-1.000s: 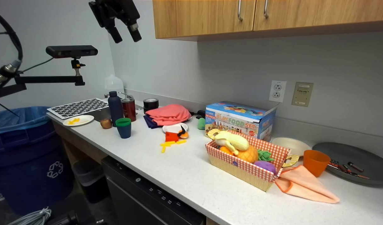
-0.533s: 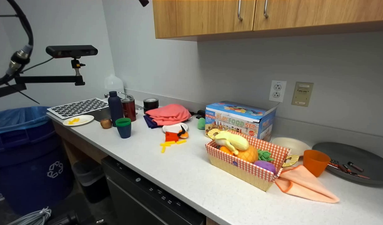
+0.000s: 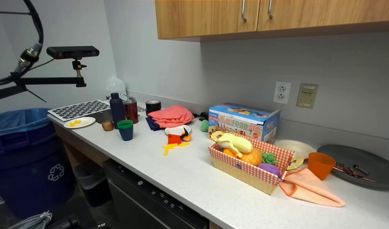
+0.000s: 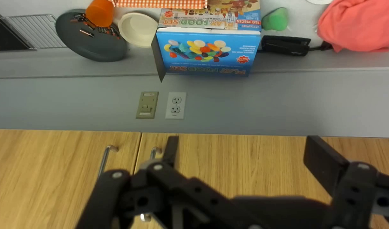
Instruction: Open the left door of the top cabinet.
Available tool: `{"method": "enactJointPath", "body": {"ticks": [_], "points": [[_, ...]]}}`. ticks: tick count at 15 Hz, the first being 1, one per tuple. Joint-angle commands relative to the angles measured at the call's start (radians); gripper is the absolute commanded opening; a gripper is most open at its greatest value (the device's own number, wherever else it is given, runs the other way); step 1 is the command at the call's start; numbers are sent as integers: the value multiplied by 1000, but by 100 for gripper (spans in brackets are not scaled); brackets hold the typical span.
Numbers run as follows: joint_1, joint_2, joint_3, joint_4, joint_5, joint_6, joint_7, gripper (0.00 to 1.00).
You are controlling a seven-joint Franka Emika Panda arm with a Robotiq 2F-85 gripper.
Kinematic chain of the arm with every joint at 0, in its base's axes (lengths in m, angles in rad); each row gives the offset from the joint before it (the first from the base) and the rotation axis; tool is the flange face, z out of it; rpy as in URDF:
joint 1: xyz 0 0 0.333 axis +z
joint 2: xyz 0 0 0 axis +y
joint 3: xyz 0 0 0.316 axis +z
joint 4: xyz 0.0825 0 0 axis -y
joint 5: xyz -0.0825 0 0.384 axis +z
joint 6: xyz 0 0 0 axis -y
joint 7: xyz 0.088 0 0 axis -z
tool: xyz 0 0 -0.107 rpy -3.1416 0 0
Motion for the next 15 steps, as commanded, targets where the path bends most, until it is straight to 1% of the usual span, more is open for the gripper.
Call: {"method": "enactJointPath", "body": {"ticks": [1, 3, 8, 10, 13, 14, 15], "points": [[13, 3, -8, 4, -11, -3, 8, 100], [4, 17, -13, 17, -22, 11, 2, 100], [-62, 72, -37, 70, -67, 63, 36, 100], [-77, 106, -45, 99, -84, 86, 33, 100], [-84, 154, -48, 150, -86, 73, 43, 100], [-64, 108, -59, 91, -73, 78, 20, 100], [-64, 124, -60, 106, -74, 78, 22, 100]]}}
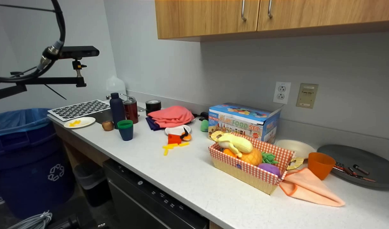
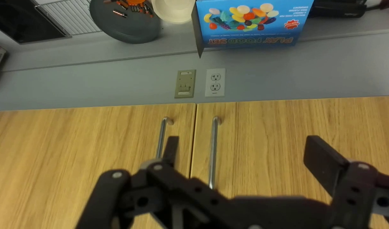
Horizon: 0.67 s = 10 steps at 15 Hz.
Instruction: Open the left door of the top cabinet.
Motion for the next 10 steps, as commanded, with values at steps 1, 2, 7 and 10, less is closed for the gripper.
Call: {"method": "enactJointPath", "body": {"ticks": [1, 2, 7, 10], "points": [[15, 13, -11, 14, -11, -4, 8, 100], [15, 19, -11, 20, -11, -5, 9, 100], [2, 55, -12, 37, -49, 76, -6, 100], [-3, 109, -27, 55, -54, 152, -8, 100]]}}
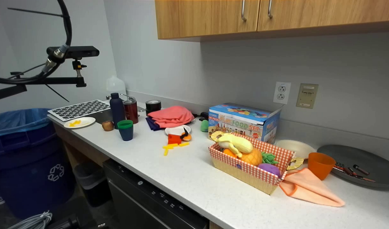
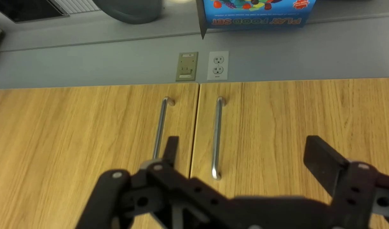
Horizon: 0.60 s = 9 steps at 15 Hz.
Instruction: Open the left door of the top cabinet.
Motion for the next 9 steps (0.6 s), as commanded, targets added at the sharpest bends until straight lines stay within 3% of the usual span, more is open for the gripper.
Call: {"method": "enactJointPath", "body": {"ticks": [1, 6, 7, 9], "points": [[-3, 84, -27, 42, -22, 91, -10, 100], [3, 181, -56, 93, -11, 146, -24, 100], [8, 139, -55, 42, -5, 134, -10, 100], [9, 166, -59, 62, -4, 138, -10, 100]]}}
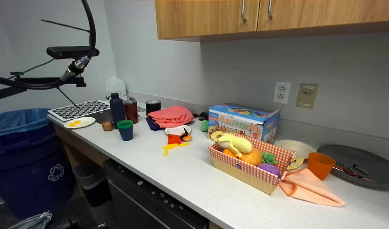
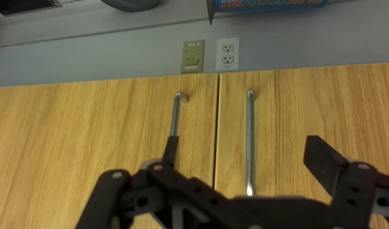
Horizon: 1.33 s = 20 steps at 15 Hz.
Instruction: Open the left door of the top cabinet.
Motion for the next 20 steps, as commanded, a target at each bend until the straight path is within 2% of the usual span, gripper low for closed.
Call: {"method": "enactJointPath", "body": {"ticks": [1, 4, 5, 11, 12, 20], "points": [[10, 6, -9, 10, -2, -4, 0, 100], [9, 7, -8, 13, -3, -2, 1, 100], [26, 17, -37, 16, 34, 8, -54, 100], [79, 73, -101, 75, 235, -30, -113, 100], [53, 37, -76, 20, 174, -5, -81, 100], [77, 68, -96, 49, 235, -21, -115, 100]]}}
